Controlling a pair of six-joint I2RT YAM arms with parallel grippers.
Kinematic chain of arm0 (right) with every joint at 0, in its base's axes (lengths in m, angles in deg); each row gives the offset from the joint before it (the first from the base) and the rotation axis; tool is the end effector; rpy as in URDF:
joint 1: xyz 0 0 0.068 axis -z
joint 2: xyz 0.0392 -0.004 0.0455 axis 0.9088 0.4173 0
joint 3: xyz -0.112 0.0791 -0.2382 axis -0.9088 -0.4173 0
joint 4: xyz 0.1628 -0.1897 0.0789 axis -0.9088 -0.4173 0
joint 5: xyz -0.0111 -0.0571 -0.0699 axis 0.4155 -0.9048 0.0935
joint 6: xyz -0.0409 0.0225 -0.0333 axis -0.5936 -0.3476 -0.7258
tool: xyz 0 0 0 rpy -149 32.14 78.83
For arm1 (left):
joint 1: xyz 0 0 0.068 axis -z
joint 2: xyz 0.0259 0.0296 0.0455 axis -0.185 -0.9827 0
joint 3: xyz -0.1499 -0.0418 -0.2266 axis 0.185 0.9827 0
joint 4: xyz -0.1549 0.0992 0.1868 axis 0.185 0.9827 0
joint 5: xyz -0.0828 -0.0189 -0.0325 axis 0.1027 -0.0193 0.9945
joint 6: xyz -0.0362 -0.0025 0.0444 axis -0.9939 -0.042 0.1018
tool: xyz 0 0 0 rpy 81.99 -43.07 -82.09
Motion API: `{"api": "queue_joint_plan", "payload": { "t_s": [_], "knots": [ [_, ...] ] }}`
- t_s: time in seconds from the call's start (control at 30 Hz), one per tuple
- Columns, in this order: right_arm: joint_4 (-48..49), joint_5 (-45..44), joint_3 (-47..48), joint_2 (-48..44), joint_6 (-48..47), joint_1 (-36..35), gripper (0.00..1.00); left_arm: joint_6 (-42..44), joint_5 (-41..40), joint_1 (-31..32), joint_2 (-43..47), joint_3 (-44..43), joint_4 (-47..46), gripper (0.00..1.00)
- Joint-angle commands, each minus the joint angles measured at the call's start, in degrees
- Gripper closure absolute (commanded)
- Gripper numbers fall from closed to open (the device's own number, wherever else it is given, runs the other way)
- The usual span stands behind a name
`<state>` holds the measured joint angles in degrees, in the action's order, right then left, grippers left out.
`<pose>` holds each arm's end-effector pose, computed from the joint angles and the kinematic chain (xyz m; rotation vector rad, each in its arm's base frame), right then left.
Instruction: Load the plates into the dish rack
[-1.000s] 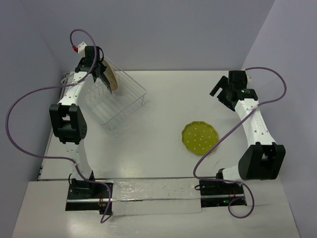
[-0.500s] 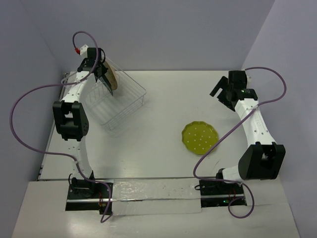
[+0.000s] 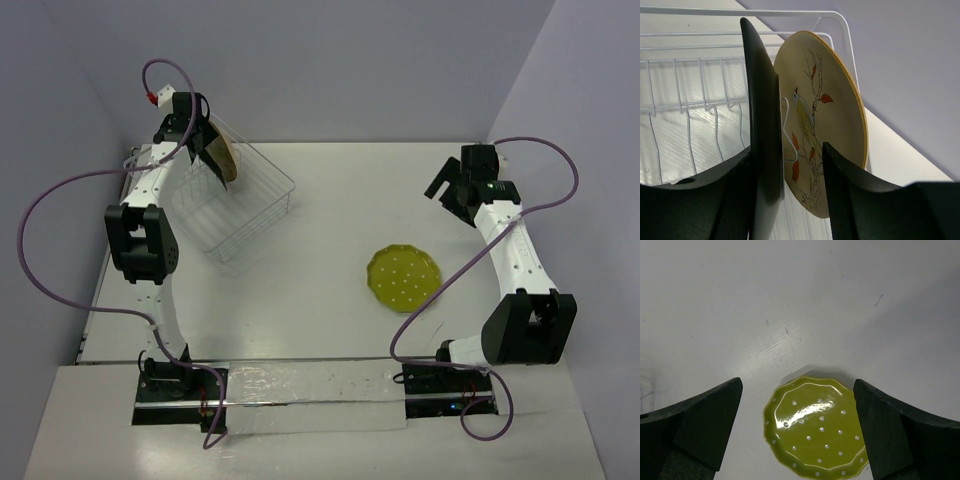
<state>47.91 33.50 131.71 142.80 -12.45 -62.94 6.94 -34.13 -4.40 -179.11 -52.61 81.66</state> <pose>0.2976 -0.0192 0.3217 0.7492 2.2694 0.0263 0.4989 -0.0400 0.3054 -0.7844 1.9724 -0.0607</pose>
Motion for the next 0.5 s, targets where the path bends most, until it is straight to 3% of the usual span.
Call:
{"api": "queue_joint_plan", "payload": {
  "t_s": [0.0,0.17,0.23,0.3,0.47],
  "knots": [
    [-0.03,-1.29,-1.08,-3.48,-0.69,-0.11,0.00,0.72,0.80,-0.29,4.26,-2.30,-1.22,0.40],
    [0.44,-0.64,-3.22,-5.34,-0.32,-0.11,0.00,0.65,1.96,0.01,6.87,-0.02,-0.65,0.31],
    [0.77,-0.37,-4.17,-5.97,-0.20,-0.11,0.00,0.12,1.01,0.34,8.18,2.03,-0.69,0.35],
    [0.85,-0.23,-4.97,-6.49,-0.25,-0.11,0.00,-1.02,0.63,1.03,9.73,4.59,-1.65,0.49],
    [0.95,0.11,-5.65,-7.09,-0.50,-0.11,0.00,-1.09,-0.56,3.45,10.09,6.42,-1.37,0.48]
  ]
}}
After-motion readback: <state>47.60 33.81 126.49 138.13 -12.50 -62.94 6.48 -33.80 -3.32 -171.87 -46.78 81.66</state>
